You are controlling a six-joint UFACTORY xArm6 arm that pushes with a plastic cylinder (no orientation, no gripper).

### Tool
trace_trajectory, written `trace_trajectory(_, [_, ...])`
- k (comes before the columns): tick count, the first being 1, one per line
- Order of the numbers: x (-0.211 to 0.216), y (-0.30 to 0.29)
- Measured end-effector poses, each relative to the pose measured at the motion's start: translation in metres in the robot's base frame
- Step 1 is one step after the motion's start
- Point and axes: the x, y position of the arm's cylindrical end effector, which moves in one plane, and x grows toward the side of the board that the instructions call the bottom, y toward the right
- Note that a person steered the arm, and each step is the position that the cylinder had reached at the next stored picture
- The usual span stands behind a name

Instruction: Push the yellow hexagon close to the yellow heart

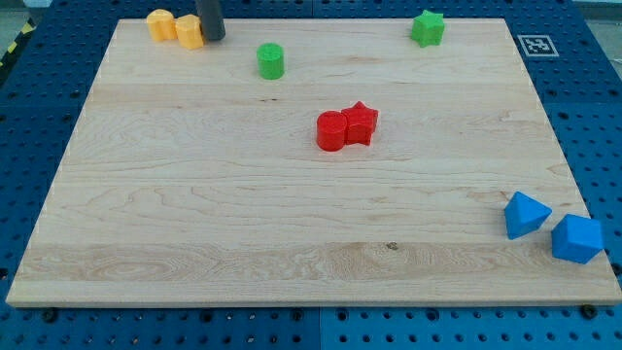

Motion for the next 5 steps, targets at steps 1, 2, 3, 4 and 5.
trace_trajectory(1, [-0.002, -0.006])
trace_trajectory(2, [-0.002, -0.022])
trace_trajectory(3, [-0.002, -0.018])
trace_trajectory(4, [0.027, 0.002])
trace_trajectory(5, [0.086, 0.03])
